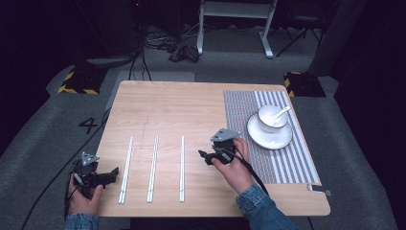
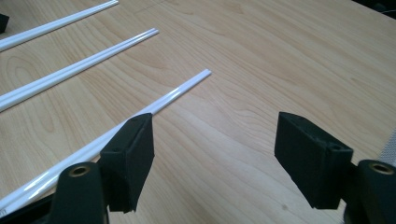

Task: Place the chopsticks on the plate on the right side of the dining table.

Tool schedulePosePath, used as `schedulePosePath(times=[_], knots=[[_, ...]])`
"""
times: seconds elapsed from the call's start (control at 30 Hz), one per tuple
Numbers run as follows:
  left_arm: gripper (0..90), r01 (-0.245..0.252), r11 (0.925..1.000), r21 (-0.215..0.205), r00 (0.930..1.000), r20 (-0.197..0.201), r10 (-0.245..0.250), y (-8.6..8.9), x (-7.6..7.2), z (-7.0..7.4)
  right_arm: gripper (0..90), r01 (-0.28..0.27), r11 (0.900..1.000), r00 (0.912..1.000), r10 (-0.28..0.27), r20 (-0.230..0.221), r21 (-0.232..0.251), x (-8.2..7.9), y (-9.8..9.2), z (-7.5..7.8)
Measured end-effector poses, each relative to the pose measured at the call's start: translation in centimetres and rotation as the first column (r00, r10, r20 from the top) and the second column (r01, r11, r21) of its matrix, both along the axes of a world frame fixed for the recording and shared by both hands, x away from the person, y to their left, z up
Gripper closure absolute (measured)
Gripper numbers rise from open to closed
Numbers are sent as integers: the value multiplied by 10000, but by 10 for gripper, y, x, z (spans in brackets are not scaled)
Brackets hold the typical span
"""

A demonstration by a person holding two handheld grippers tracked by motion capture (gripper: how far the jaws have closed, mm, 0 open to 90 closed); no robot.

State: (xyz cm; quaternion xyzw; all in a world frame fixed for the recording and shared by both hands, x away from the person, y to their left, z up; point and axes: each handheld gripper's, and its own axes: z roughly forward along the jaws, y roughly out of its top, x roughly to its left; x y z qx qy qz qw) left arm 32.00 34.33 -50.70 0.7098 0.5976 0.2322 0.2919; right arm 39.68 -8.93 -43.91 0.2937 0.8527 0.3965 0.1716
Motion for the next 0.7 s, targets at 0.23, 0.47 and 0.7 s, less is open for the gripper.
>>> schedulePosePath(times=[0.23, 0.47, 0.7], knots=[[2, 2, 10000, 3, 10000, 0, -2, 0, 0, 0, 288, -282, 9996, 9987, 280, -431, -56, 6, 31, -16], [1, 4, 10000, 6, 10000, -1, -4, 0, 0, 0, 278, -264, 9992, 9979, 246, -603, -289, 7, 44, -27], [1, -1, 10000, 1, 10000, 1, 1, 0, 0, 0, 295, -309, 9995, 9980, 306, -559, -40, 1, 54, -37]])
